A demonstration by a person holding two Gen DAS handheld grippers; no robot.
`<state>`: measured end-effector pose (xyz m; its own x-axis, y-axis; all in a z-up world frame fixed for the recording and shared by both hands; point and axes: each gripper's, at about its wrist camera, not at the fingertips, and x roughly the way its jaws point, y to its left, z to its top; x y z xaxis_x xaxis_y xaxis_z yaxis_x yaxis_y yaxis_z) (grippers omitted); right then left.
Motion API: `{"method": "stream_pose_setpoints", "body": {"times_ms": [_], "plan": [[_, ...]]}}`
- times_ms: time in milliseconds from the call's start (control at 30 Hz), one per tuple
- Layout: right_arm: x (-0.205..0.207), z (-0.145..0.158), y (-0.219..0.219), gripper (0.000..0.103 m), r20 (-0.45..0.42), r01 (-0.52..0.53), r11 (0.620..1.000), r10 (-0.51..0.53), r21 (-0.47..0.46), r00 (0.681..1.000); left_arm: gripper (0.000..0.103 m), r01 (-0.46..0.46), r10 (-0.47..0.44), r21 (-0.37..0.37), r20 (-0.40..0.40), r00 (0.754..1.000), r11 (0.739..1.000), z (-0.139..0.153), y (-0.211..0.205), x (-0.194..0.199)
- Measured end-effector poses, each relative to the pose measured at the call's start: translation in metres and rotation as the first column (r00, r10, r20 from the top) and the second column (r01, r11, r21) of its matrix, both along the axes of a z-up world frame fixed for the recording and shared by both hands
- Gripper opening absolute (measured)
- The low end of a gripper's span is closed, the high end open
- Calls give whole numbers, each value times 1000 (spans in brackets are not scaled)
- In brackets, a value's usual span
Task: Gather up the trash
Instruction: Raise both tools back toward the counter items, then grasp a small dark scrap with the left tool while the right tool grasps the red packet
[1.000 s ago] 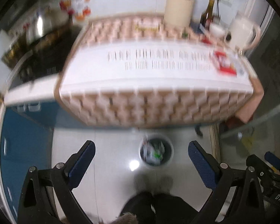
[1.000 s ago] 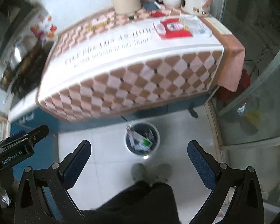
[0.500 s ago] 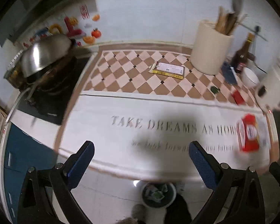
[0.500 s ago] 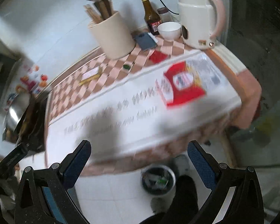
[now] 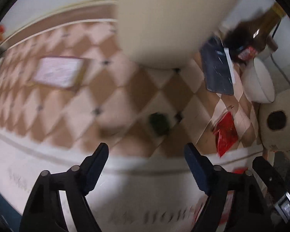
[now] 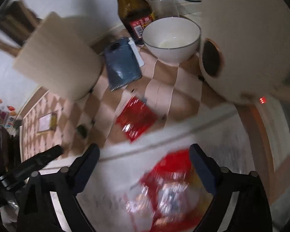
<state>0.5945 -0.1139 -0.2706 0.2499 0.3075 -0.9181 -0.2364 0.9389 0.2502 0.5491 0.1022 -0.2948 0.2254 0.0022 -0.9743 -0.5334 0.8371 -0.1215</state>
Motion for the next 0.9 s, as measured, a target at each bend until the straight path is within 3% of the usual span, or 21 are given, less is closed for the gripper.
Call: {"method": "stream_pose_setpoints", "body": {"times_ms": [67, 100, 167, 300, 400, 433, 500, 533, 567, 600, 733, 900], "plan": [[19, -10, 4, 93, -5, -17, 1000, 17, -5, 1000, 50, 26, -26, 3, -17, 1000, 1000, -13, -6, 15], [26, -14, 7, 93, -6, -27, 1000, 26, -13, 1000, 24, 42, -42, 10, -43, 998, 999, -21, -9, 21], [36, -21, 13, 93, -10, -52, 998, 51, -19, 999, 13, 69, -68, 71, -18, 998, 995, -16, -15, 24], [48, -40, 34, 93, -32, -129, 991, 128, -32, 991, 10, 25, -19, 182, -36, 999, 983, -12, -4, 6], [48, -57, 58, 90, -38, -209, 973, 206, -100, 978, 9, -11, 24, 228, -52, 998, 974, -14, 9, -12], [44, -60, 67, 86, 0, -229, 962, 232, -146, 973, 9, -18, 31, 237, -52, 998, 971, -13, 10, -17], [34, -61, 82, 72, 62, -279, 935, 299, -218, 952, 9, -15, 31, 254, -58, 998, 967, -11, 12, -25], [30, -61, 87, 55, 82, -282, 929, 309, -239, 947, 9, -17, 33, 256, -58, 998, 967, -10, 12, -30], [27, -60, 91, 23, 101, -286, 924, 320, -255, 942, 9, -16, 31, 257, -56, 998, 966, -7, 12, -34], [24, -58, 94, 12, 117, -287, 921, 325, -264, 938, 9, -15, 29, 260, -51, 998, 966, -4, 12, -41], [22, -52, 87, 11, 97, -259, 956, 273, -136, 957, 8, -13, 14, 283, -1, 1000, 959, 21, 10, -61], [-9, -8, 73, 11, 145, -219, 976, 219, -16, 965, 8, -22, -8, 299, 98, 995, 954, 70, 2, -115]]}}
